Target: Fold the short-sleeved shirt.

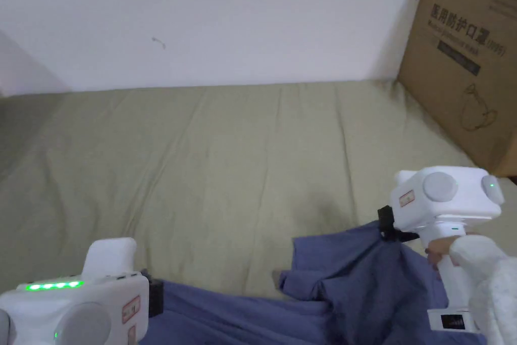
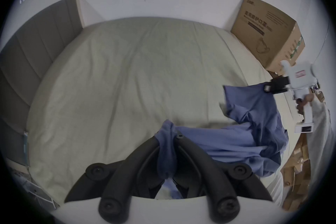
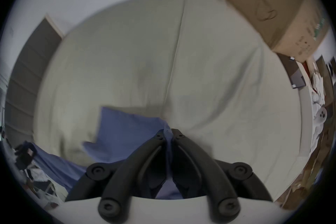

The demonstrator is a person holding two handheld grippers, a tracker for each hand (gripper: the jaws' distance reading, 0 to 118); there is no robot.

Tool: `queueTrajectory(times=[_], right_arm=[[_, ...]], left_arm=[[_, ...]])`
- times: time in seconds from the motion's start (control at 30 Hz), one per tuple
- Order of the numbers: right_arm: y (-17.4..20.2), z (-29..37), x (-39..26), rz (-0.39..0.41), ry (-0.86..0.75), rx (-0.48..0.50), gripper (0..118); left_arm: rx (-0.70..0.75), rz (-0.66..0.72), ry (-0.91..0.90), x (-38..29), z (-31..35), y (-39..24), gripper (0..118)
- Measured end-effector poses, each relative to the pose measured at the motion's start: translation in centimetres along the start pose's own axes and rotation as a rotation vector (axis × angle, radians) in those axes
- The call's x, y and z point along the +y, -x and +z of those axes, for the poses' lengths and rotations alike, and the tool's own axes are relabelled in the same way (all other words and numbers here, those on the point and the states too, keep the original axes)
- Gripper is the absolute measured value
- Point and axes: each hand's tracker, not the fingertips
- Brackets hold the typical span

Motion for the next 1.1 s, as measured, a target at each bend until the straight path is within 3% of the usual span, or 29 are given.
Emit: queueTrajectory(times=[0.03, 0.07, 0.17, 0.2, 0.3, 0.47, 0.5, 0.7, 0.77, 1.1], right_arm=[[-0.8, 1.9, 0.9, -0.003, -0.09, -0.064, 3], [-0.6, 4.3, 1.4, -0.014, -0.144, -0.068, 3], [-0.8, 10.9, 2.8, -0.091, -0.257, -0.016, 4], [-0.9, 12.8, 3.1, -0.163, -0.229, -0.003, 3], [-1.4, 17.3, 4.8, -0.177, -0.321, 0.025, 3], [-1.4, 23.3, 5.9, -0.214, -0.433, 0.166, 3], [-1.2, 21.0, 5.7, -0.22, -0.445, 0.178, 3], [-0.9, 23.9, 7.2, -0.193, -0.496, 0.182, 3], [3.1, 28.0, 9.8, -0.202, -0.506, 0.189, 3], [7.5, 30.3, 22.8, -0.183, -0.587, 0.171, 4]], left_arm=[[0.009, 0.013, -0.024, 1.0, 0.8, 0.8, 5], [0.024, 0.03, -0.048, 1.8, 1.7, 1.5, 5], [0.054, 0.032, -0.125, 4.8, 4.2, 3.4, 5], [0.065, 0.014, -0.15, 5.7, 5.0, 3.8, 5], [0.089, 0.002, -0.215, 8.6, 7.7, 4.6, 5], [0.102, -0.023, -0.298, 12.5, 11.4, 5.7, 5], [0.112, -0.022, -0.307, 13.3, 12.0, 5.7, 5], [0.181, -0.095, -0.379, 18.4, 14.3, 5.4, 5], [0.195, -0.094, -0.388, 20.5, 14.6, 5.7, 5], [0.295, -0.13, -0.487, 33.6, 15.9, 7.4, 5]])
